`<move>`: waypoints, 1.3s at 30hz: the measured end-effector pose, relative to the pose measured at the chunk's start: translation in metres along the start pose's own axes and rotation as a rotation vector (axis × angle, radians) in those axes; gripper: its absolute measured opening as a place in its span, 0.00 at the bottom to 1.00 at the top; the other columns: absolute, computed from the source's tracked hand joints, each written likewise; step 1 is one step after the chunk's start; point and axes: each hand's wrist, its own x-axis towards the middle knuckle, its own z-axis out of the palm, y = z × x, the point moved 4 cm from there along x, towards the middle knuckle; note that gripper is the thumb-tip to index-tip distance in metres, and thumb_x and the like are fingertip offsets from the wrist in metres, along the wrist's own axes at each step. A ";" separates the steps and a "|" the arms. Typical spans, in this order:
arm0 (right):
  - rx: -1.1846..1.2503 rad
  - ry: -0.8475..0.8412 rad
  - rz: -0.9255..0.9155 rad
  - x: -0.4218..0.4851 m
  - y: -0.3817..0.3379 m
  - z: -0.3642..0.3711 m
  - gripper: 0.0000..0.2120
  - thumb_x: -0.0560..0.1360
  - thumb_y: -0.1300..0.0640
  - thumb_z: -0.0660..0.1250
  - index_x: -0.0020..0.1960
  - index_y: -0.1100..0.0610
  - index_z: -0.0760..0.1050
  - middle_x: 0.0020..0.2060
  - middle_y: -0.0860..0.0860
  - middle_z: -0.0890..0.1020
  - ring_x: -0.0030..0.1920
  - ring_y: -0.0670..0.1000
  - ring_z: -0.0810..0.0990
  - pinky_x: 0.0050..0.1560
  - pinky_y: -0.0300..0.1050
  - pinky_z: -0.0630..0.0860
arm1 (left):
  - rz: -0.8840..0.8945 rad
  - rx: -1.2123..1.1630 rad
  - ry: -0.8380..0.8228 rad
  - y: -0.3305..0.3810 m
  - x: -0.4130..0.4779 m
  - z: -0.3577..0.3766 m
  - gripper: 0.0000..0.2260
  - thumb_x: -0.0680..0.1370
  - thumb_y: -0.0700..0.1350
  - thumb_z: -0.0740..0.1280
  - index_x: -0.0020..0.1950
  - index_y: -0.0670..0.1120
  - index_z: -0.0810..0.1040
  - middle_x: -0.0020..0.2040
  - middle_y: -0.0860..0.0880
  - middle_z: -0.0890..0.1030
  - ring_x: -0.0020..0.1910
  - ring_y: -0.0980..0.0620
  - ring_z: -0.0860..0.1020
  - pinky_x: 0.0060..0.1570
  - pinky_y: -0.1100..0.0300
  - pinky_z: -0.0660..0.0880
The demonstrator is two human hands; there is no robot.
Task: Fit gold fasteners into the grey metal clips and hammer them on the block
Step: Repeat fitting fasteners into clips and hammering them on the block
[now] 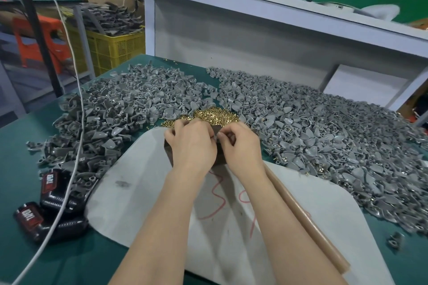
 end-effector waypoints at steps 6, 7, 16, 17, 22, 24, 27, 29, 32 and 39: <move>-0.016 0.005 0.000 0.000 0.002 0.000 0.03 0.74 0.64 0.66 0.43 0.62 0.78 0.40 0.49 0.74 0.39 0.47 0.71 0.40 0.34 0.61 | -0.002 0.003 -0.004 0.001 0.000 -0.001 0.06 0.78 0.48 0.63 0.48 0.52 0.81 0.56 0.54 0.78 0.65 0.46 0.64 0.58 0.51 0.56; -0.019 -0.006 -0.001 -0.001 0.001 0.001 0.03 0.75 0.64 0.66 0.43 0.62 0.78 0.40 0.49 0.74 0.39 0.47 0.71 0.41 0.34 0.62 | -0.003 0.004 -0.003 0.001 0.000 -0.001 0.06 0.78 0.48 0.63 0.47 0.52 0.81 0.56 0.54 0.78 0.65 0.46 0.64 0.58 0.51 0.56; -0.481 -0.343 0.484 -0.001 0.049 -0.038 0.16 0.76 0.44 0.64 0.46 0.58 0.74 0.43 0.54 0.79 0.42 0.54 0.79 0.43 0.47 0.77 | 0.001 -0.017 -0.020 0.001 -0.001 -0.001 0.05 0.78 0.45 0.65 0.47 0.52 0.81 0.56 0.54 0.79 0.65 0.46 0.64 0.58 0.51 0.57; -0.514 -0.435 0.517 -0.006 0.052 -0.035 0.15 0.76 0.46 0.64 0.46 0.58 0.73 0.42 0.54 0.80 0.43 0.55 0.79 0.44 0.50 0.78 | 0.003 -0.012 -0.021 0.001 0.000 -0.001 0.05 0.78 0.44 0.65 0.47 0.52 0.80 0.56 0.54 0.79 0.65 0.46 0.64 0.58 0.51 0.57; -0.304 -0.322 0.517 -0.002 0.046 -0.048 0.11 0.77 0.53 0.65 0.54 0.60 0.70 0.42 0.54 0.79 0.38 0.53 0.81 0.39 0.47 0.76 | 0.001 -0.014 -0.019 0.000 0.000 0.000 0.05 0.78 0.46 0.65 0.47 0.52 0.81 0.56 0.55 0.79 0.65 0.46 0.64 0.59 0.51 0.57; -0.126 -0.259 0.499 0.000 0.039 -0.059 0.10 0.77 0.54 0.64 0.53 0.58 0.68 0.40 0.53 0.79 0.30 0.50 0.82 0.37 0.50 0.79 | -0.001 -0.008 -0.016 0.000 0.001 0.001 0.05 0.77 0.46 0.65 0.47 0.53 0.81 0.56 0.55 0.78 0.65 0.46 0.64 0.59 0.51 0.57; -0.199 -0.245 0.280 0.001 0.020 -0.068 0.14 0.78 0.51 0.62 0.63 0.53 0.70 0.45 0.52 0.81 0.39 0.52 0.79 0.40 0.42 0.71 | -0.002 -0.008 -0.012 0.000 0.001 0.001 0.05 0.77 0.46 0.65 0.47 0.53 0.81 0.55 0.55 0.79 0.65 0.46 0.64 0.58 0.51 0.57; -0.258 -0.084 0.134 -0.002 0.007 -0.076 0.17 0.78 0.51 0.62 0.67 0.47 0.70 0.52 0.52 0.82 0.48 0.53 0.78 0.45 0.40 0.68 | -0.002 -0.015 -0.003 -0.001 0.001 0.002 0.05 0.77 0.46 0.66 0.46 0.52 0.81 0.55 0.55 0.79 0.65 0.47 0.65 0.59 0.51 0.57; -0.191 0.059 0.005 -0.013 -0.013 -0.080 0.19 0.79 0.51 0.63 0.69 0.43 0.69 0.55 0.48 0.83 0.48 0.49 0.81 0.47 0.39 0.72 | -0.015 -0.014 0.003 -0.001 0.002 0.002 0.05 0.77 0.47 0.66 0.46 0.52 0.82 0.54 0.55 0.80 0.64 0.47 0.65 0.59 0.51 0.58; -0.158 0.063 -0.006 -0.015 -0.013 -0.082 0.19 0.79 0.52 0.62 0.69 0.43 0.69 0.57 0.43 0.81 0.55 0.43 0.80 0.57 0.41 0.76 | -0.022 -0.011 -0.006 -0.002 0.004 0.004 0.05 0.76 0.47 0.66 0.46 0.52 0.82 0.53 0.53 0.80 0.63 0.47 0.66 0.59 0.51 0.59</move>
